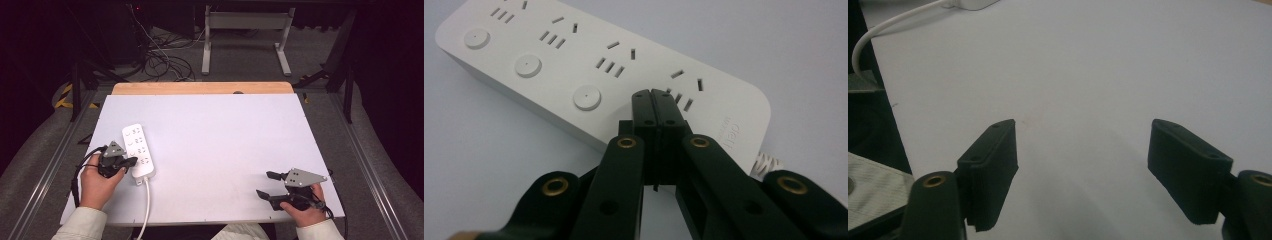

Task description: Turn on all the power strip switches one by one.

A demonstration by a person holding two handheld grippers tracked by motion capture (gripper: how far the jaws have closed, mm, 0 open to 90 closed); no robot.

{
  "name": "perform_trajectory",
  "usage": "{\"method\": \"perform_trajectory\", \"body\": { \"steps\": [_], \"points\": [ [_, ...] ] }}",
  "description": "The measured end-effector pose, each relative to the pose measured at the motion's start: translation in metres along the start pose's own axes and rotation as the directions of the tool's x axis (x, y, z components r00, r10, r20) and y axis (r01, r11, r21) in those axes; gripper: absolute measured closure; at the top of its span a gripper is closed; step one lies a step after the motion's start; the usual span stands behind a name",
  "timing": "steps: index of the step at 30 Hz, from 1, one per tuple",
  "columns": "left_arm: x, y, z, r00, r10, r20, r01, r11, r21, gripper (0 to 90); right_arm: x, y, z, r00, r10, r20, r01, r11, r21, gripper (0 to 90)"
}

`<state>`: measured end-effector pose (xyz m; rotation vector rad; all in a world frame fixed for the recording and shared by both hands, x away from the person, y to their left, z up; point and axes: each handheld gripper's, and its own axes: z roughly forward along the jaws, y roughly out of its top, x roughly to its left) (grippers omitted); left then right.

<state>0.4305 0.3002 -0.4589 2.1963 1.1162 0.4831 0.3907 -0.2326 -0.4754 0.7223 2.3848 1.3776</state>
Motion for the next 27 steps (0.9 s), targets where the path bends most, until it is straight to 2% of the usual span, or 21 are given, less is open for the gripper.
{"method": "perform_trajectory", "body": {
  "steps": [1,2,3,7,16,21,25,27],
  "points": [
    [-0.0002,0.0013,-0.0001,1.0000,-0.006,-0.002,0.006,0.9999,0.010,89.9,0.0000,0.0000,-0.0001,1.0000,0.000,0.000,0.000,1.000,0.000,28.5],
    [0.0008,0.0030,-0.0003,0.9999,0.008,-0.008,-0.008,0.9998,0.020,89.9,0.0000,-0.0002,0.0001,1.0000,0.002,0.000,-0.002,1.000,-0.001,28.5],
    [0.0004,0.0037,-0.0002,1.0000,-0.005,-0.004,0.006,0.9996,0.027,89.9,0.0000,-0.0002,0.0001,1.0000,0.002,0.000,-0.002,1.000,-0.001,28.5],
    [0.0019,0.0028,0.0000,0.9999,-0.009,0.012,0.008,0.9997,0.022,90.0,0.0000,-0.0003,0.0001,1.0000,0.001,-0.001,-0.001,1.000,0.001,28.5],
    [0.0008,0.0050,0.0006,1.0000,-0.004,0.004,0.004,0.9993,0.037,90.0,0.0001,-0.0003,0.0003,1.0000,0.002,0.001,-0.002,1.000,0.005,28.5],
    [-0.0001,0.0062,0.0012,0.9998,-0.019,0.008,0.019,0.9987,0.047,90.0,0.0000,-0.0004,0.0000,1.0000,0.003,0.002,-0.003,1.000,0.005,28.4],
    [-0.0012,0.0036,-0.0021,0.9999,-0.009,-0.011,0.010,0.9999,0.006,90.0,-0.0006,-0.0007,-0.0009,1.0000,0.005,0.003,-0.005,1.000,0.002,28.5],
    [0.0006,0.0032,-0.0059,0.9998,-0.015,-0.015,0.015,0.9987,-0.049,90.0,-0.0012,-0.0008,-0.0011,1.0000,0.006,0.004,-0.006,1.000,-0.001,28.4]
  ]
}}
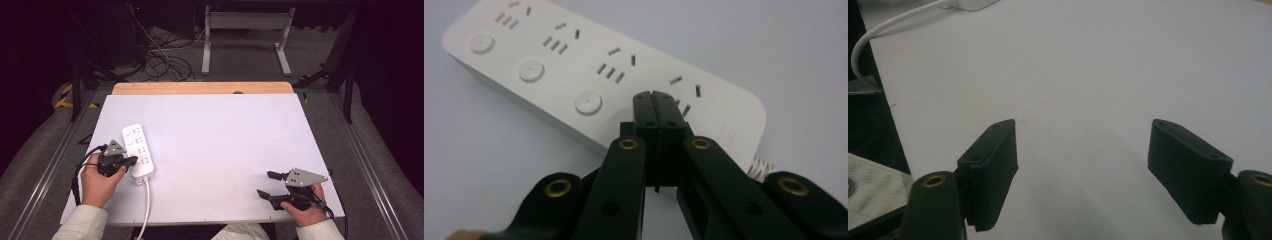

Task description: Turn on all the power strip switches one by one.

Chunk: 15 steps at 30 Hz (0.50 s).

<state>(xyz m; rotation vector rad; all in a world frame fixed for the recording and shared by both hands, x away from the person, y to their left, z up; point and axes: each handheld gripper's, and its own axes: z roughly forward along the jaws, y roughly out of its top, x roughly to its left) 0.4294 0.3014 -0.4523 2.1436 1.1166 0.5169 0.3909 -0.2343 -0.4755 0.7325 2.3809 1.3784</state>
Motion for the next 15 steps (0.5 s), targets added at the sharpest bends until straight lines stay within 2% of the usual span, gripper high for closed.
{"method": "perform_trajectory", "body": {
  "steps": [2,4,8,15],
  "points": [
    [0.003,0.003,-0.006,0.9999,-0.015,-0.007,0.015,0.9985,-0.053,90.0,-0.001,0.000,0.000,1.0000,0.001,0.000,-0.001,1.000,0.002,28.4],
    [0.003,0.006,-0.008,0.9995,-0.004,-0.032,0.002,0.9977,-0.067,90.0,-0.001,0.000,0.001,1.0000,0.003,-0.001,-0.003,1.000,0.004,28.4],
    [0.005,0.008,-0.005,0.9991,-0.006,-0.042,0.002,0.9968,-0.080,90.0,0.000,0.000,0.002,1.0000,-0.001,0.000,0.001,1.000,0.008,28.4],
    [0.017,0.007,0.003,0.9979,-0.046,-0.045,0.042,0.9950,-0.091,90.0,0.000,0.000,0.003,1.0000,-0.001,-0.001,0.001,1.000,0.012,28.4]
  ]
}}
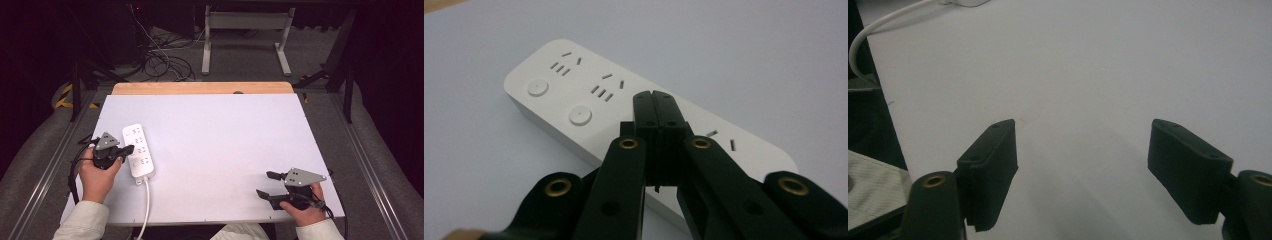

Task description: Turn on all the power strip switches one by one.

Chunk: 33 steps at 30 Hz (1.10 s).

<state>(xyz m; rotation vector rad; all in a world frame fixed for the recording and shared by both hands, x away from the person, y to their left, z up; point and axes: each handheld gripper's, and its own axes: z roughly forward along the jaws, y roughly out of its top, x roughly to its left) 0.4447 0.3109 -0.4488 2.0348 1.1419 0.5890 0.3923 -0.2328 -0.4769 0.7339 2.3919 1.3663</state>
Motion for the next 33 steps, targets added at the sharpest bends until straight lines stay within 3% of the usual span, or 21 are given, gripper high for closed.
{"method": "perform_trajectory", "body": {
  "steps": [9,14,21,26,30,33],
  "points": [
    [0.005,-0.004,0.010,0.9997,-0.003,-0.022,0.004,0.9996,0.027,90.0,0.000,0.000,0.000,1.0000,-0.001,0.000,0.001,1.000,-0.001,28.4],
    [0.007,-0.006,0.013,0.9997,-0.017,-0.015,0.018,0.9991,0.039,90.0,0.000,0.000,0.000,1.0000,-0.002,-0.001,0.002,1.000,-0.001,28.4],
    [0.007,-0.006,0.015,1.0000,0.003,-0.009,-0.002,0.9990,0.044,90.0,0.000,0.000,0.000,1.0000,-0.002,-0.002,0.002,1.000,0.000,28.4],
    [0.003,-0.005,0.018,0.9991,0.019,-0.038,-0.017,0.9983,0.055,89.9,0.000,0.000,0.000,1.0000,-0.004,-0.005,0.004,1.000,0.000,28.4],
    [0.004,-0.006,0.018,0.9993,0.008,-0.037,-0.006,0.9982,0.059,90.0,0.000,0.000,-0.001,1.0000,-0.005,-0.003,0.005,1.000,-0.001,28.4],
    [0.006,-0.007,0.016,0.9983,0.004,-0.059,0.000,0.9979,0.065,90.0,0.000,0.000,-0.001,1.0000,-0.004,-0.006,0.004,1.000,-0.003,28.4]
  ]
}}
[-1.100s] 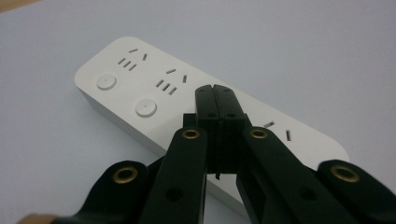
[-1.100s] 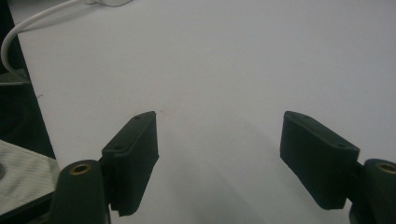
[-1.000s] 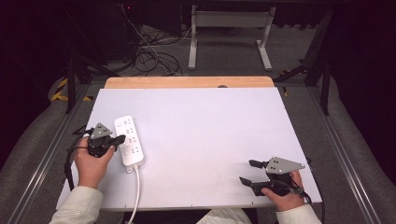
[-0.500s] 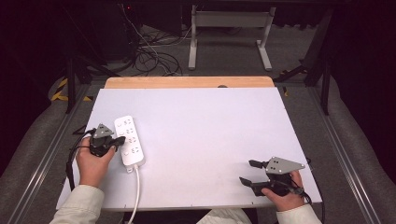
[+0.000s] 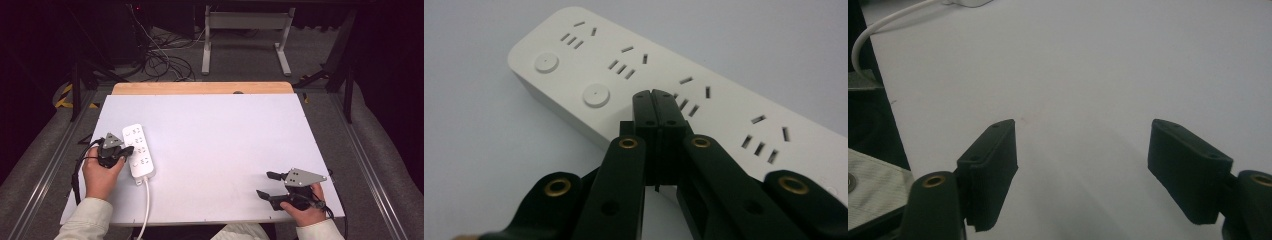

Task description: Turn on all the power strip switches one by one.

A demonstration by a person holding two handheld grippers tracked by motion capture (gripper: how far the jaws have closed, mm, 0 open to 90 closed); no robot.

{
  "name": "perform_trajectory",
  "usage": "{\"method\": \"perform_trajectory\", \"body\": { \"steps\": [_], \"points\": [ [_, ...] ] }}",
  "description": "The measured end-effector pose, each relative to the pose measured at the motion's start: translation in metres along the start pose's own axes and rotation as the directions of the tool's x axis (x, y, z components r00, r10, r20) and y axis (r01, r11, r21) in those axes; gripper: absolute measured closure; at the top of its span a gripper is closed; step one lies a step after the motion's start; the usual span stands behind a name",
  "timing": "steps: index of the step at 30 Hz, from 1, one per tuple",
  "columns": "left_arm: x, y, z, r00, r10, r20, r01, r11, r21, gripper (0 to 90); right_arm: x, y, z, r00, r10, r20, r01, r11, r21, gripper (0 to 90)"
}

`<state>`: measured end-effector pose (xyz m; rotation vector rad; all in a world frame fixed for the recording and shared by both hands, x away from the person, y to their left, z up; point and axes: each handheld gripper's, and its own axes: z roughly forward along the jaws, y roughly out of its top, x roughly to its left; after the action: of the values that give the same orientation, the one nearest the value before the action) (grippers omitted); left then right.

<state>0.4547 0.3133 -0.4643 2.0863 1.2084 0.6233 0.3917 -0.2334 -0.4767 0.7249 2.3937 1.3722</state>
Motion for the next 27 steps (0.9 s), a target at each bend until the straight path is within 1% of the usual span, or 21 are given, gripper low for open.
{"method": "perform_trajectory", "body": {
  "steps": [3,5,6,7,8,9,11,12,17,21,23,24,26,27],
  "points": [
    [0.0006,-0.0021,0.0001,0.9999,-0.009,0.010,0.009,0.9998,-0.015,90.0,0.0000,0.0000,0.0002,1.0000,0.000,-0.003,0.000,1.000,0.000,28.4],
    [-0.0008,-0.0018,0.0010,0.9994,-0.010,0.032,0.011,0.9997,-0.020,90.0,0.0001,0.0002,0.0004,1.0000,-0.002,-0.004,0.002,1.000,0.002,28.4],
    [-0.0017,-0.0014,0.0022,0.9987,-0.010,0.051,0.011,0.9996,-0.025,90.0,0.0002,0.0002,0.0005,1.0000,-0.002,-0.005,0.002,1.000,0.002,28.3],
    [-0.0033,-0.0007,0.0034,0.9984,-0.005,0.057,0.007,0.9996,-0.028,90.0,0.0003,0.0002,0.0005,1.0000,-0.002,-0.004,0.002,1.000,0.002,28.4],
    [-0.0054,0.0001,0.0036,0.9990,0.005,0.043,-0.004,0.9997,-0.023,90.0,0.0003,0.0002,0.0004,1.0000,-0.001,-0.003,0.001,1.000,0.001,28.3],
    [-0.0059,0.0004,0.0036,0.9992,0.011,0.039,-0.010,0.9997,-0.020,90.0,0.0003,0.0002,0.0003,1.0000,-0.001,-0.003,0.001,1.000,0.001,28.3],
    [-0.0048,-0.0007,0.0033,0.9988,-0.008,0.049,0.009,0.9997,-0.021,90.0,0.0004,0.0002,0.0002,1.0000,0.000,-0.004,0.000,1.000,-0.002,28.3],
    [-0.0041,-0.0010,0.0033,0.9988,-0.016,0.047,0.017,0.9995,-0.025,90.0,0.0004,0.0001,-0.0002,1.0000,0.001,-0.003,-0.001,1.000,-0.002,28.3],
    [-0.0045,-0.0021,0.0032,0.9988,-0.024,0.044,0.025,0.9993,-0.029,90.0,0.0005,-0.0001,-0.0007,1.0000,0.004,-0.006,-0.004,1.000,-0.005,28.3],
    [-0.0034,-0.0037,0.0029,0.9979,-0.036,0.054,0.037,0.9988,-0.032,90.0,0.0004,0.0000,-0.0016,1.0000,0.003,-0.004,-0.003,1.000,-0.008,28.3],
    [-0.0038,-0.0037,0.0027,0.9985,-0.030,0.046,0.032,0.9990,-0.033,90.0,0.0003,0.0000,-0.0015,1.0000,0.003,-0.004,-0.003,1.000,-0.008,28.3],
    [-0.0042,-0.0042,0.0027,0.9981,-0.039,0.048,0.040,0.9986,-0.033,90.0,0.0004,0.0000,-0.0014,1.0000,0.002,-0.005,-0.002,1.000,-0.008,28.3],
    [-0.0038,-0.0045,0.0027,0.9980,-0.042,0.047,0.044,0.9985,-0.033,90.0,0.0005,0.0000,-0.0015,1.0000,0.002,-0.005,-0.002,1.000,-0.008,28.3],
    [-0.0038,-0.0044,0.0025,0.9985,-0.035,0.042,0.036,0.9989,-0.031,90.0,0.0005,0.0000,-0.0017,1.0000,0.002,-0.005,-0.002,1.000,-0.009,28.3]
  ]
}}
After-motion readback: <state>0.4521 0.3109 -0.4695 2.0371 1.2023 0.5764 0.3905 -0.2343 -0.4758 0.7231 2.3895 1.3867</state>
